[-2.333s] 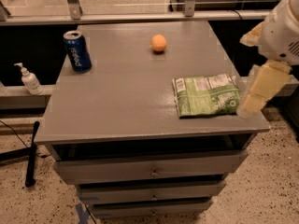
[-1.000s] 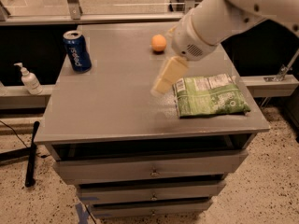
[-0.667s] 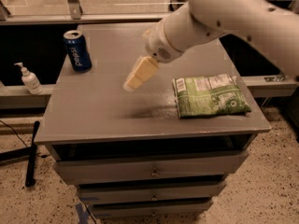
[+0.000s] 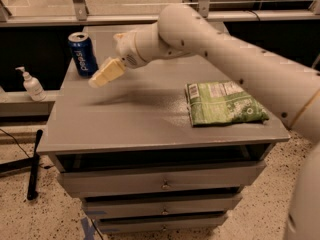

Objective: Pick pepsi can

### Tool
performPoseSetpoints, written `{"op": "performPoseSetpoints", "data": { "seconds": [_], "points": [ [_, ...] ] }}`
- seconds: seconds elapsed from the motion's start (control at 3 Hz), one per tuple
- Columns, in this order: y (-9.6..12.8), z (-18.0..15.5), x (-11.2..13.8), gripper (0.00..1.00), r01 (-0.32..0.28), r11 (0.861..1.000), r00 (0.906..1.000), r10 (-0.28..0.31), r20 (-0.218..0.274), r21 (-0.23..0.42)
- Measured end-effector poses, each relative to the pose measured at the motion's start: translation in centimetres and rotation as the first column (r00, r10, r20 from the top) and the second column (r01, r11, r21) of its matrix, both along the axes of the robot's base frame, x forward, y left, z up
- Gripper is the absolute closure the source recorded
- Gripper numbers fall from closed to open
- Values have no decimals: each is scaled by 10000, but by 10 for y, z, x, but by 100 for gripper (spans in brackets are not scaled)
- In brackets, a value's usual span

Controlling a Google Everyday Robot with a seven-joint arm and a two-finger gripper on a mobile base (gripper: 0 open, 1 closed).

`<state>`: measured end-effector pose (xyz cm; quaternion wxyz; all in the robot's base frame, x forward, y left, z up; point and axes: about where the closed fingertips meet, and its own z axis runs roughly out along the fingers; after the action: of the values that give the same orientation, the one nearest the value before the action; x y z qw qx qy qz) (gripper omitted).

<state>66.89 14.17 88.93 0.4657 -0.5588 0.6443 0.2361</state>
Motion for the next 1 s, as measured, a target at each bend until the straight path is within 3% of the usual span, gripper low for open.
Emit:
{"op": "performPoseSetpoints", "data": {
  "seconds": [0.33,0.67,1.0],
  "points": [
    [45,1,25,0,-362,9927,9993,346,157,1146],
    [77,8,42,16,-659,9786,9977,610,311,1947],
    [95,7,49,40,-750,9679,9972,741,127,2398]
  ]
}}
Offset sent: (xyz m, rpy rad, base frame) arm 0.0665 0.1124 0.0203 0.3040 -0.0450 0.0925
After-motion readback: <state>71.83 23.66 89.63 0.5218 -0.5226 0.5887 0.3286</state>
